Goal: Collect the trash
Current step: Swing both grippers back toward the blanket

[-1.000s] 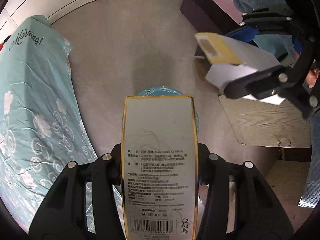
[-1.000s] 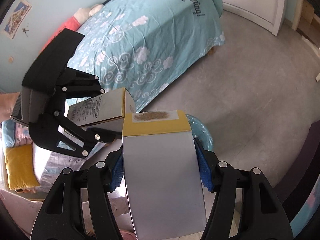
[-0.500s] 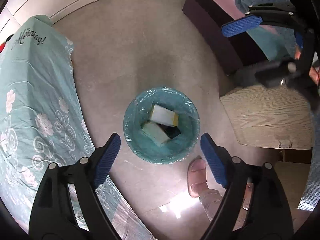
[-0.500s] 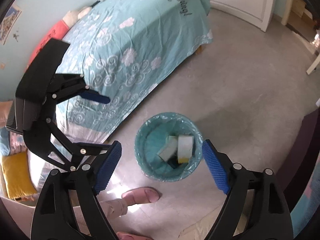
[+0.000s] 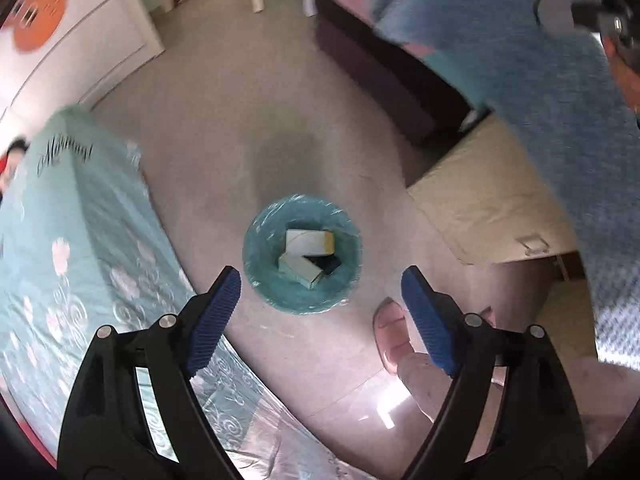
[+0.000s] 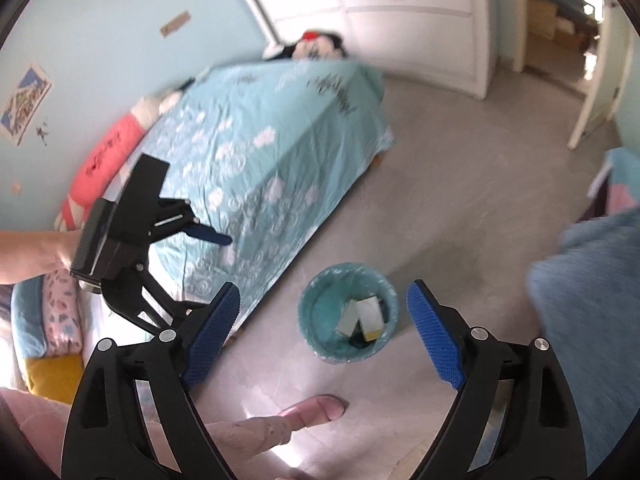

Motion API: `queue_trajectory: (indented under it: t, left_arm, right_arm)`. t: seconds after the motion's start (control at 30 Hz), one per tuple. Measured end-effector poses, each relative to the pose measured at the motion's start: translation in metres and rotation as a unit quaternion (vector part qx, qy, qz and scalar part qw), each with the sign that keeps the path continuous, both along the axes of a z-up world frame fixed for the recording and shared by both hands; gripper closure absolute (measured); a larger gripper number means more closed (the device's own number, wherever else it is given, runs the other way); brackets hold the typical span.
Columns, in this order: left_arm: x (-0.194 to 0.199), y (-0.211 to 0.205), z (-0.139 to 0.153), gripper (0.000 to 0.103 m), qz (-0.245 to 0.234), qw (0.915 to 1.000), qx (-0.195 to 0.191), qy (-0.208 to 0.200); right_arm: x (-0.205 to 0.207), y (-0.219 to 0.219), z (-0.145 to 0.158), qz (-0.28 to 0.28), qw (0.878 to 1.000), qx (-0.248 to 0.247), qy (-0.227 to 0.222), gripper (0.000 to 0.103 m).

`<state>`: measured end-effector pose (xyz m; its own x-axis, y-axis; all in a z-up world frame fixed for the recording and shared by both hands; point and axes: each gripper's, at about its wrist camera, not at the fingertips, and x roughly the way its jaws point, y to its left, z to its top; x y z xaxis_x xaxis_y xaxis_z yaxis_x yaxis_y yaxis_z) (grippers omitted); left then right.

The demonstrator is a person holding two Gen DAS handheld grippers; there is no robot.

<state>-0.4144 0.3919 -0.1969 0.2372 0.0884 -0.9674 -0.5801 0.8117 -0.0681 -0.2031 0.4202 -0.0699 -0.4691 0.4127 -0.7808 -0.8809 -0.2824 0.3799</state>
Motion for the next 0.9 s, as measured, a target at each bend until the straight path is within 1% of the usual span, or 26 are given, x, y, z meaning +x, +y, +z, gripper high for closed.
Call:
queue_trajectory:
  t: [0.03, 0.1, 0.17, 0.2, 0.27, 0.3, 0.33, 0.4, 0.5, 0.6, 0.63, 0.73, 0.9]
  left_arm:
    - [0.009, -0.005, 0.015, 0.023, -0.018, 0.9998, 0.009, -0.003]
    - [0.021, -0.01, 0.032, 0.023, -0.039, 0.999, 0.018, -0.006]
    - [0.039, -0.016, 0.054, 0.022, -0.061, 0.9974, 0.036, -0.014]
    - [0.046, -0.019, 0.062, 0.022, -0.069, 0.9965, 0.043, -0.017]
    - [0.064, -0.024, 0.084, 0.019, -0.084, 0.9943, 0.057, -0.032]
    - [0.07, -0.025, 0.092, 0.013, -0.09, 0.9932, 0.062, -0.041]
    - [0.078, -0.029, 0.102, 0.012, -0.095, 0.9916, 0.07, -0.052]
    - [0.096, -0.039, 0.122, 0.012, -0.115, 0.9877, 0.077, -0.072]
    - [0.118, -0.052, 0.141, 0.011, -0.141, 0.982, 0.085, -0.093]
    - [0.148, -0.07, 0.159, 0.009, -0.176, 0.9736, 0.092, -0.112]
    - [0.154, -0.075, 0.162, 0.009, -0.186, 0.9715, 0.091, -0.115]
    - [0.181, -0.098, 0.172, 0.008, -0.228, 0.9612, 0.097, -0.122]
    - [0.227, -0.135, 0.186, 0.008, -0.297, 0.939, 0.108, -0.135]
  right_arm:
    - [0.008, -0.009, 0.013, -0.01, 1.0, 0.006, -0.003, 0.016]
    - [0.027, -0.029, 0.04, -0.033, 0.999, 0.019, -0.007, 0.015]
    - [0.046, -0.051, 0.067, -0.057, 0.998, 0.033, -0.018, 0.015]
    - [0.052, -0.058, 0.075, -0.065, 0.997, 0.038, -0.021, 0.015]
    - [0.069, -0.08, 0.097, -0.09, 0.994, 0.052, -0.034, 0.015]
    - [0.077, -0.091, 0.106, -0.102, 0.992, 0.059, -0.037, 0.014]
    - [0.087, -0.105, 0.116, -0.12, 0.99, 0.065, -0.041, 0.014]
    - [0.101, -0.126, 0.128, -0.146, 0.986, 0.066, -0.046, 0.013]
    - [0.119, -0.162, 0.141, -0.184, 0.979, 0.069, -0.058, 0.013]
    - [0.135, -0.198, 0.15, -0.226, 0.969, 0.071, -0.071, 0.013]
    - [0.14, -0.209, 0.152, -0.239, 0.966, 0.07, -0.075, 0.013]
    - [0.156, -0.244, 0.159, -0.279, 0.954, 0.071, -0.087, 0.013]
    - [0.178, -0.3, 0.163, -0.344, 0.931, 0.064, -0.108, 0.013]
